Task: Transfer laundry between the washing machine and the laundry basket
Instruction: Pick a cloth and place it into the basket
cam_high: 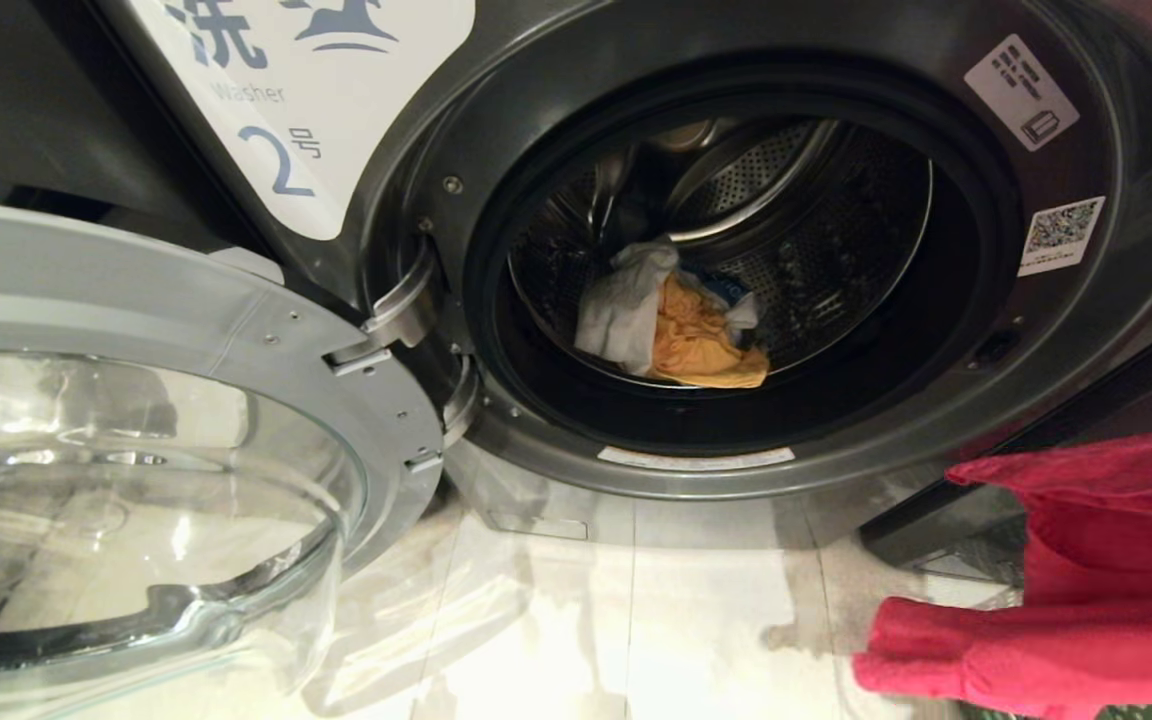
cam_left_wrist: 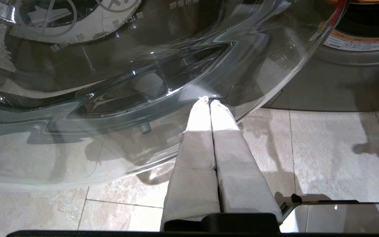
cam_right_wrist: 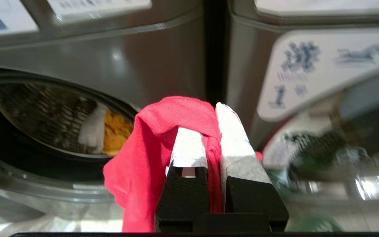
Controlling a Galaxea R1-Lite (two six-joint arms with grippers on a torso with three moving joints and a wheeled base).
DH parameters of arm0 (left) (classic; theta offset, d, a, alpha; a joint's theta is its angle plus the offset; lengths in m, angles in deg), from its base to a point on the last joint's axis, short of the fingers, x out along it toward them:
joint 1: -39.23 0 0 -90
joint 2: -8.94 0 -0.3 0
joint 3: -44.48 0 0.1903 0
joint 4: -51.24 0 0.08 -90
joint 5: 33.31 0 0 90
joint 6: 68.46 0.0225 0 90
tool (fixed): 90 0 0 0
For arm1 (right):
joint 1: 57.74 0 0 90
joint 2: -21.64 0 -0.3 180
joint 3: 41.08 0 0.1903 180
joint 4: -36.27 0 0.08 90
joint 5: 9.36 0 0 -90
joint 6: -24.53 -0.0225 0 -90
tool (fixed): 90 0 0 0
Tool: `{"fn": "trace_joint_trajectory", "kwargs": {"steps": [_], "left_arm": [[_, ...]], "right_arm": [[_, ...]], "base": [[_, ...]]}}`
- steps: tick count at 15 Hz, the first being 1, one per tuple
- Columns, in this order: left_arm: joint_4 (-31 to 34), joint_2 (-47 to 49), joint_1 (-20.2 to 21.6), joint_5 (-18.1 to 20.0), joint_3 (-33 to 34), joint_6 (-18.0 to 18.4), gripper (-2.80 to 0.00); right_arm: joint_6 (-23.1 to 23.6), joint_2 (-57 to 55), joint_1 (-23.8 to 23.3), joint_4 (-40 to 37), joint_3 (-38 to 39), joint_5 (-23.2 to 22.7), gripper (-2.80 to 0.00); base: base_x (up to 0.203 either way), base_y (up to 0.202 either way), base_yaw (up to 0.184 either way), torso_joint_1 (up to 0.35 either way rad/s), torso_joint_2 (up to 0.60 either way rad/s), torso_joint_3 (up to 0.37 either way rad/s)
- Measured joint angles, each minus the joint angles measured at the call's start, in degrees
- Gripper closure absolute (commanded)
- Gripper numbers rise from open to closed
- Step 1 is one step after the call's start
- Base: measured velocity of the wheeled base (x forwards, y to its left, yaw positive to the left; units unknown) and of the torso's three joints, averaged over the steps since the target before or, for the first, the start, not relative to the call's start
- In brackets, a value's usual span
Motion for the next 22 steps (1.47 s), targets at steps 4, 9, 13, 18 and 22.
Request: {"fn": "trace_joint_trajectory", "kwargs": {"steps": [4, 9, 13, 18, 22], "left_arm": [[0.0, 0.0, 0.0, 0.0, 0.0, 0.0, 0.00], [0.0, 0.0, 0.0, 0.0, 0.0, 0.0, 0.00], [0.0, 0.0, 0.0, 0.0, 0.0, 0.0, 0.00], [0.0, 0.0, 0.0, 0.0, 0.0, 0.0, 0.00], [0.0, 0.0, 0.0, 0.0, 0.0, 0.0, 0.00]], "right_arm": [[-3.5, -0.8, -7.2, -5.9, -3.3, -5.6, 0.00], [-3.2, -1.1, -7.8, -5.8, -3.6, -5.9, 0.00], [-3.0, -1.1, -7.8, -5.8, -3.7, -6.5, 0.00], [-0.7, -2.0, -9.6, -5.8, -5.0, -5.6, 0.00], [-3.3, -7.8, -13.4, -5.8, -10.6, 1.2, 0.00]], "base": [[0.000, 0.000, 0.000, 0.000, 0.00, 0.000], [0.002, 0.004, -0.115, 0.002, 0.00, 0.003], [0.001, 0.005, -0.139, 0.002, 0.00, 0.003], [0.000, 0.000, 0.000, 0.000, 0.00, 0.000], [0.000, 0.000, 0.000, 0.000, 0.00, 0.000]]}}
